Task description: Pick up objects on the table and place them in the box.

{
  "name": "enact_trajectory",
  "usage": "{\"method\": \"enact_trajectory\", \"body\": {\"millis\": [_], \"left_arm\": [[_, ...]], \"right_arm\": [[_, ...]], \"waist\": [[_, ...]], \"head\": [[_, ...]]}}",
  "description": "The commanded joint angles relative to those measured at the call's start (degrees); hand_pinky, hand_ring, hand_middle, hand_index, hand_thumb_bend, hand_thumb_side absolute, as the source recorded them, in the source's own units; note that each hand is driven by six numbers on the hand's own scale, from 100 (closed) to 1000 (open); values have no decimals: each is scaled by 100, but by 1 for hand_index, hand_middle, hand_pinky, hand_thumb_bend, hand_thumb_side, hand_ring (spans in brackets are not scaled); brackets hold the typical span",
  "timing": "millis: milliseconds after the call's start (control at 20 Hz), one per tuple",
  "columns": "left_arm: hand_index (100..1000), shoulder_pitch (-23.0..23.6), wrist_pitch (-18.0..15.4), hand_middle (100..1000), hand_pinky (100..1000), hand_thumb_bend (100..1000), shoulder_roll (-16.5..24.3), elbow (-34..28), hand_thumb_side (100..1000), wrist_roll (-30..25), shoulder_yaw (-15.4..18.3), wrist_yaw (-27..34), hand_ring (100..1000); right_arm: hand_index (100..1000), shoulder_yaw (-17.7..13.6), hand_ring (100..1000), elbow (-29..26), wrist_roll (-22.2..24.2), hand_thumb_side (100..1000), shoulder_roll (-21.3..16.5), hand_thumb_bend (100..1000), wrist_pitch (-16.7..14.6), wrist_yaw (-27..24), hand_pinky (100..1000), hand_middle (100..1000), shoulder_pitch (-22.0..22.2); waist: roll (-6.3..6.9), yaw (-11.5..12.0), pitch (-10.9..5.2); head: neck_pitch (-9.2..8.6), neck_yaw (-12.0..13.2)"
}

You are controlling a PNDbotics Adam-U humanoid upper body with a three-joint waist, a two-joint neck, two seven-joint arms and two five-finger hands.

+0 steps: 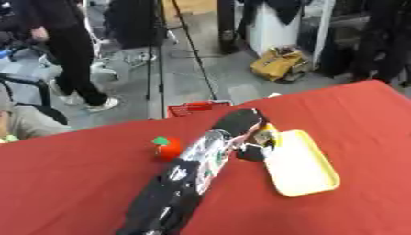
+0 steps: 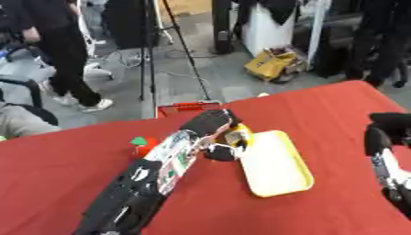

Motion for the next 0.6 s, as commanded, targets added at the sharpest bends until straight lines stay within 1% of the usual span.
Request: {"method": "enact_trajectory", "body": {"millis": [50,150,200,250,300,450,500,600], "left_arm": [[601,-76,-59,491,664,269,-60,35,309,295,21,-143,520],[603,-59,-99,493,665,279,-100,95,313,446,21,-217,522],[616,-56,-118,505,671,351,-118,112,351,512,17,-260,533],[618,-43,-143,507,671,373,-147,109,362,630,9,-331,535],[625,-30,-164,515,673,432,-170,119,393,740,5,-400,541],[625,1,-203,515,673,437,-230,155,395,1094,3,-591,542],[628,2,-210,519,673,467,-241,173,418,1171,8,-629,549],[632,11,-187,524,669,485,-274,143,437,1511,30,-708,552]], "right_arm": [[749,16,624,-136,39,670,0,319,-23,-55,614,601,-113],[749,22,624,-136,46,670,5,320,-28,-69,614,601,-126],[749,29,624,-136,52,670,7,320,-33,-74,614,601,-133],[749,46,624,-136,67,670,13,320,-41,-83,614,601,-146],[749,57,624,-136,79,670,16,320,-46,-90,614,600,-153],[749,77,624,-136,108,670,22,320,-59,-106,614,600,-169],[749,79,623,-136,112,669,23,320,-61,-108,614,600,-172],[748,96,623,-136,128,668,25,319,-67,-116,614,600,-192]], "waist": [[-75,-58,-96],[-72,-93,-92],[-66,-112,-90],[-52,-141,-87],[-43,-160,-86],[-16,-204,-84],[-11,-212,-84],[25,-271,-72]], "head": [[-74,42],[-77,45],[-85,49],[-98,54],[-105,57],[-115,64],[-117,64],[-140,72]]}}
